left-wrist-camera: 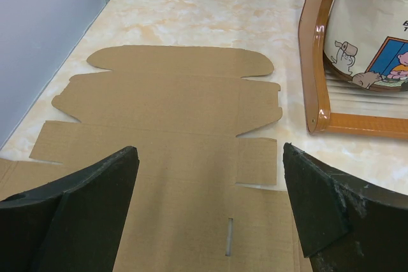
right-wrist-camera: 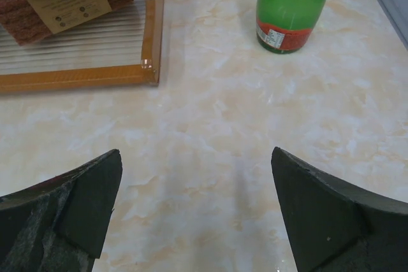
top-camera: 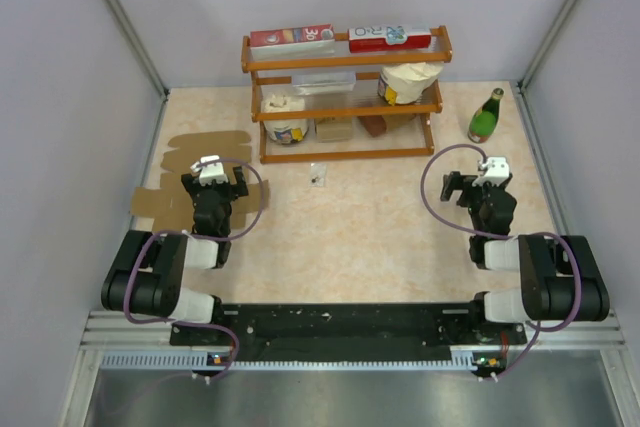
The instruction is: Fold the paper box
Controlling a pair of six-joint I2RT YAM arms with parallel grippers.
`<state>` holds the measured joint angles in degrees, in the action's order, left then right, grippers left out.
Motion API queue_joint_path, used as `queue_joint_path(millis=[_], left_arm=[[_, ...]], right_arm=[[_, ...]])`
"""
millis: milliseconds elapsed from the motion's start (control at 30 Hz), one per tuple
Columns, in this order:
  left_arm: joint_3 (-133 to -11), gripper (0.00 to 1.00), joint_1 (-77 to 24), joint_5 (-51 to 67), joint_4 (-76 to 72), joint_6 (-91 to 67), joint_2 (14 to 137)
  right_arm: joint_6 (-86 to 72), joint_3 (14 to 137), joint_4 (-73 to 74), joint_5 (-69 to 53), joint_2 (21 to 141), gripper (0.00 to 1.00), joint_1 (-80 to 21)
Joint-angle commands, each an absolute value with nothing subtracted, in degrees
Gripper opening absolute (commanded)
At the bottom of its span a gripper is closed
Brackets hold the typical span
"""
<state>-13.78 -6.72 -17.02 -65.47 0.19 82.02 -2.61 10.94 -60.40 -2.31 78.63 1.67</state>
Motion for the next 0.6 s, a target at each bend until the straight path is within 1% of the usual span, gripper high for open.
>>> queue_joint_path(millis=[0,200,267,300,333,367,400,467,500,567], left_arm=[[-13.9,0.99,-6.5,-16.8,-67.8,0.3,82.0],[-14.2,0.99,-6.4,-16.8,-67.3,0.3,82.3],[-13.6,0.99,-6.4,-17.1,-67.9,0.5,81.7],[-13.2,0.99,-7.0,-19.3,-68.8,0.8,80.7],[-12.7,0.99,-7.2,-18.3,-67.6,0.8,79.2],[-12.7,0.99,-7.6,-19.1,-66.9,2.2,77.3],[-14.1,0.99,-9.0,-23.2,-61.8,2.0,74.6],[-18.7,0.99,-9.9,-26.9,-48.5,0.3,68.4],[-21.1,0.99,-10.0,-28.0,-40.8,-3.7,66.2],[-26.8,0.99,-10.0,-25.5,-27.0,-10.4,61.7]], right_arm=[[-4.7,10.3,-64.9,2.6,78.0,0.99,2.0],[-4.8,10.4,-64.9,3.4,77.9,0.99,2.0],[-4.9,9.9,-64.4,4.0,76.1,0.99,2.0],[-5.0,9.8,-62.2,4.4,73.7,0.99,2.0],[-5.1,10.3,-58.5,4.0,70.2,0.99,2.0],[-5.3,11.8,-51.1,4.0,67.0,0.99,1.9],[-5.7,14.2,-44.1,4.0,64.3,0.99,1.9],[-7.5,18.4,-35.4,4.2,61.7,0.99,2.0],[-8.9,21.2,-32.2,3.6,61.1,0.99,2.0],[-11.9,25.8,-22.1,2.9,61.5,0.99,1.7]])
